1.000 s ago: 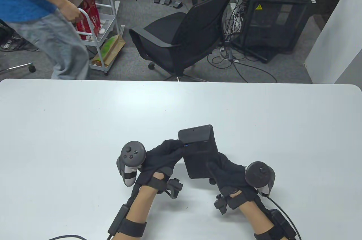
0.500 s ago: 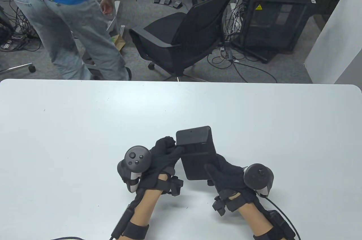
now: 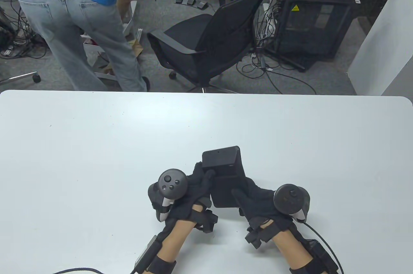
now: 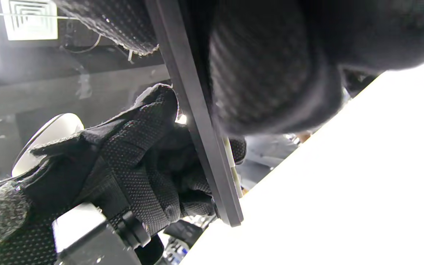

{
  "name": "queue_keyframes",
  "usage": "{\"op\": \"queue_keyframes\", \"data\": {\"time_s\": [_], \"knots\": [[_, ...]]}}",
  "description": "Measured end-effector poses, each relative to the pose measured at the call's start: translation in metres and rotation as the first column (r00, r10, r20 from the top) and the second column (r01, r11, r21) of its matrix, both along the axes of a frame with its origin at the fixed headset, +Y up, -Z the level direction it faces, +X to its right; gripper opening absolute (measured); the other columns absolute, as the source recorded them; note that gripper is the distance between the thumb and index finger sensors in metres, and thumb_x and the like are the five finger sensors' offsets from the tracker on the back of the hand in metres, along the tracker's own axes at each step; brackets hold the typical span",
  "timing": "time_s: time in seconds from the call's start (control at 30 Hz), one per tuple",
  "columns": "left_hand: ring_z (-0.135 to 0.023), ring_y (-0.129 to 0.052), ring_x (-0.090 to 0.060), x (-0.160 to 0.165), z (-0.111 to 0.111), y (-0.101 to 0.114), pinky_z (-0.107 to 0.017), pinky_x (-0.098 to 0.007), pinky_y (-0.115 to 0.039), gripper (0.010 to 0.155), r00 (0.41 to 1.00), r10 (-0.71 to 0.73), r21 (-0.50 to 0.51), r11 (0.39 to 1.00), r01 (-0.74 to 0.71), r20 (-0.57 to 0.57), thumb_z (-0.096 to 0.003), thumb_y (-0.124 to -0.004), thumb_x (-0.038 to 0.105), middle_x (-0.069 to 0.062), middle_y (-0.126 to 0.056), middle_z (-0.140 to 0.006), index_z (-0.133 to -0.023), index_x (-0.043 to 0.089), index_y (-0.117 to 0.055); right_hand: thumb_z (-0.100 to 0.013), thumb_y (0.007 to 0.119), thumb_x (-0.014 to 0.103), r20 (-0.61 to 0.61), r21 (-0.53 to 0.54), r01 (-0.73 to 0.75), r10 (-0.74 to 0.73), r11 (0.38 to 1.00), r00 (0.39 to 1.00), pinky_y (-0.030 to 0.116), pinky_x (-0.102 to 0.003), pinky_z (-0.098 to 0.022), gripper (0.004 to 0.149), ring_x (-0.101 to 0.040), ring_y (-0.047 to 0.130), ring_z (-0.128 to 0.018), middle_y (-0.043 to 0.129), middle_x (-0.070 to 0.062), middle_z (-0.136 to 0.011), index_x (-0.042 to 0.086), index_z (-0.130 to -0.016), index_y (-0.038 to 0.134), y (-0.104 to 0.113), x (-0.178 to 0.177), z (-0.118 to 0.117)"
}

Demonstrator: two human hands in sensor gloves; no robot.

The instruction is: Fit batteries into calculator, then fit battery cover

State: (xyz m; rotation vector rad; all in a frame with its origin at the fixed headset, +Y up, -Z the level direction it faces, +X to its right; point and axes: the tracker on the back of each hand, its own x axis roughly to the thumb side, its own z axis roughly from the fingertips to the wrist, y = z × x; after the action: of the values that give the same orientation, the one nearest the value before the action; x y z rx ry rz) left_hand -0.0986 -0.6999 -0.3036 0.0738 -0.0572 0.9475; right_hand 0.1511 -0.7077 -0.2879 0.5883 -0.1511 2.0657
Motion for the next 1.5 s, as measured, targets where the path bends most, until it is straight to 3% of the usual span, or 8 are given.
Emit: {"op": "queue_keyframes", "data": {"time_s": [0.13,0.2,0.3,0.5,0.7,0.83,0.97,1.5], "knots": [[-0.056,-0.100,-0.031,-0.006,-0.004,0.001,-0.048,-0.053,-0.075,0.078,0.995,0.090,-0.023,0.996,-0.090,0.037,-0.0412,-0.067,0.058,-0.018,-0.097,-0.077,-0.092,-0.002,-0.067,-0.052,0.071,0.037,0.008,-0.008,0.060,-0.060,0.998,0.998,0.085,-0.055,-0.040,0.055,-0.045,0.099,-0.064,0.090,-0.021,-0.082,0.003,-0.094,0.062,0.003,0.003,0.000],[-0.060,-0.098,-0.031,-0.008,-0.003,0.002,-0.049,-0.053,-0.075,0.077,0.997,0.080,-0.011,0.997,-0.080,0.018,-0.0414,-0.068,0.059,-0.016,-0.096,-0.081,-0.095,0.004,-0.067,-0.052,0.072,0.033,-0.007,-0.044,0.132,-0.133,0.990,0.991,0.083,-0.058,-0.043,0.056,-0.051,0.093,-0.071,0.084,-0.025,-0.089,0.002,-0.097,0.059,0.004,0.007,-0.002],[-0.065,-0.097,-0.032,-0.013,-0.004,0.001,-0.052,-0.055,-0.074,0.078,0.999,0.036,-0.020,0.999,-0.036,-0.026,-0.0414,-0.069,0.060,-0.016,-0.091,-0.085,-0.097,0.006,-0.064,-0.052,0.071,0.030,0.077,-0.041,0.129,-0.126,0.991,0.989,0.082,-0.061,-0.042,0.058,-0.056,0.091,-0.069,0.081,-0.031,-0.088,-0.002,-0.098,0.056,0.004,0.021,-0.007],[-0.089,-0.075,-0.043,-0.017,-0.009,-0.002,-0.063,-0.064,-0.059,0.083,0.989,-0.145,-0.037,0.989,0.145,0.004,-0.0390,-0.073,0.066,-0.016,-0.069,-0.103,-0.103,0.015,-0.058,-0.052,0.071,0.028,0.316,-0.028,-0.106,0.109,0.994,0.942,0.080,-0.062,-0.041,0.059,-0.058,0.089,-0.068,0.079,-0.035,-0.087,-0.004,-0.098,0.055,0.006,0.052,-0.015],[-0.107,-0.037,-0.050,-0.014,-0.009,-0.004,-0.071,-0.072,-0.034,0.088,0.936,-0.353,-0.041,0.935,0.352,-0.011,-0.0364,-0.072,0.072,-0.014,-0.041,-0.114,-0.107,0.023,-0.051,-0.052,0.072,0.027,0.480,-0.109,-0.348,0.356,0.931,0.802,0.078,-0.064,-0.041,0.058,-0.060,0.088,-0.068,0.078,-0.036,-0.088,-0.004,-0.099,0.056,0.003,0.066,-0.018],[-0.109,-0.017,-0.048,-0.010,-0.010,-0.006,-0.070,-0.076,-0.020,0.092,0.880,-0.473,-0.041,0.879,0.474,0.034,-0.0350,-0.069,0.075,-0.010,-0.021,-0.118,-0.110,0.029,-0.041,-0.052,0.072,0.026,0.554,-0.160,-0.556,0.540,0.816,0.634,0.079,-0.064,-0.041,0.058,-0.060,0.088,-0.068,0.077,-0.038,-0.087,-0.005,-0.098,0.056,0.001,0.064,-0.019],[-0.110,-0.012,-0.046,-0.007,-0.010,-0.008,-0.068,-0.077,-0.014,0.094,0.844,-0.535,-0.038,0.843,0.536,0.035,-0.0344,-0.070,0.075,-0.009,-0.016,-0.118,-0.110,0.031,-0.037,-0.052,0.072,0.026,0.554,-0.242,-0.665,0.663,0.707,0.503,0.079,-0.064,-0.042,0.058,-0.061,0.088,-0.070,0.075,-0.039,-0.088,-0.004,-0.099,0.056,-0.006,0.061,-0.023],[-0.110,-0.007,-0.045,-0.005,-0.009,-0.007,-0.068,-0.077,-0.012,0.094,0.824,-0.567,-0.033,0.823,0.567,0.027,-0.0346,-0.069,0.075,-0.008,-0.012,-0.117,-0.110,0.031,-0.034,-0.051,0.074,0.024,0.539,-0.381,-0.719,0.772,0.580,0.337,0.077,-0.065,-0.044,0.058,-0.061,0.086,-0.072,0.074,-0.039,-0.090,-0.004,-0.100,0.056,-0.019,0.067,-0.032]]}}
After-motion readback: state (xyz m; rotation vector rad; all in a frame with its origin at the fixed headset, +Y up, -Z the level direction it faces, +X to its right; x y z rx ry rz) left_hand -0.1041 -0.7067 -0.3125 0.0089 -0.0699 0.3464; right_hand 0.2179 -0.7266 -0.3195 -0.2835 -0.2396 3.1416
